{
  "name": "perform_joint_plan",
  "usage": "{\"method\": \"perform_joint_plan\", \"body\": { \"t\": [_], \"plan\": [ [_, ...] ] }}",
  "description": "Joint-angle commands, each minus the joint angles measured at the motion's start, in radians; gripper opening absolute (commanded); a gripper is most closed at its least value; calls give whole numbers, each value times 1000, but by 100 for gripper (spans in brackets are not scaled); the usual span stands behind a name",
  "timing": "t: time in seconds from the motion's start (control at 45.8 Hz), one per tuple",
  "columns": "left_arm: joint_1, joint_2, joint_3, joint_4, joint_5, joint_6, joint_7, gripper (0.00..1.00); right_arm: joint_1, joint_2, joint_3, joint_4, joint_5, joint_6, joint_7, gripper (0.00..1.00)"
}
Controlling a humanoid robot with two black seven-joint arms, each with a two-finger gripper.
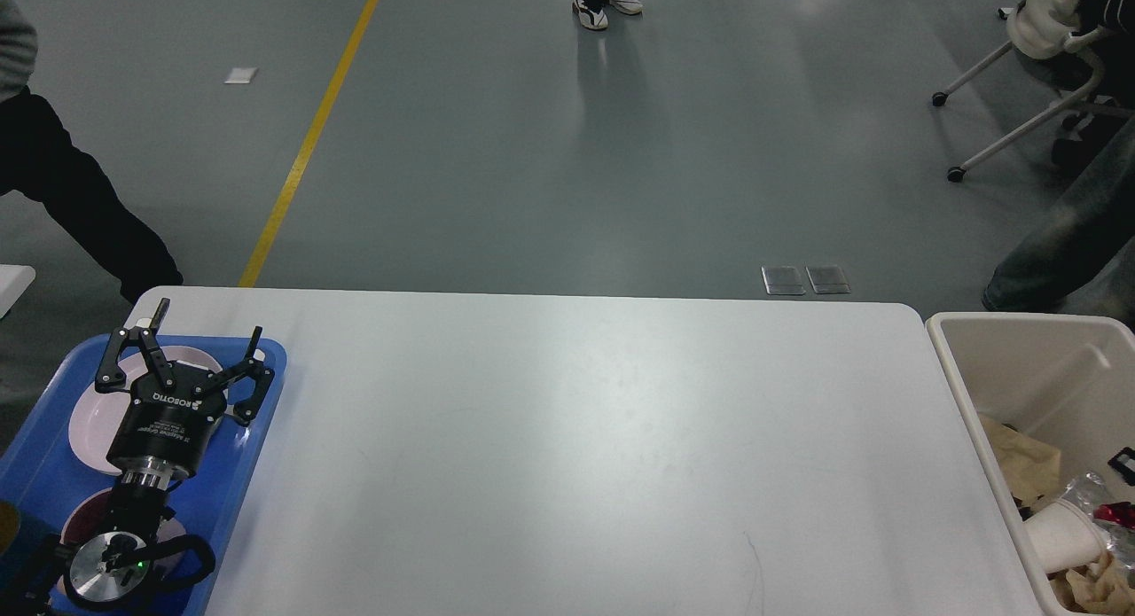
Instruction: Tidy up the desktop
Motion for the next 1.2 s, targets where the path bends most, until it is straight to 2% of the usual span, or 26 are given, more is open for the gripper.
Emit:
{"method": "perform_joint_plan", "body": {
  "t": [0.0,0.262,0.437,0.481,0.59,1.049,1.18],
  "plan": [
    [0,-1,0,0,0,2,-2,97,-131,95,57,-163,-1,-3,-60,0],
    [0,1,0,0,0,2,0,97,-161,115,63,-182,-1,-9,-84,0],
    [0,1,0,0,0,2,0,97,-174,112,59,-178,-2,-9,-84,1],
    [0,-1,0,0,0,2,0,97,-174,112,57,-177,-4,-8,-84,21],
    [0,-1,0,0,0,2,0,97,-168,107,51,-180,-5,-9,-78,99],
    [0,-1,0,0,0,2,0,97,-113,80,62,-178,-1,-9,-74,100],
    [0,-1,0,0,0,2,0,97,-53,41,224,-185,45,-8,-71,100]
  ]
}}
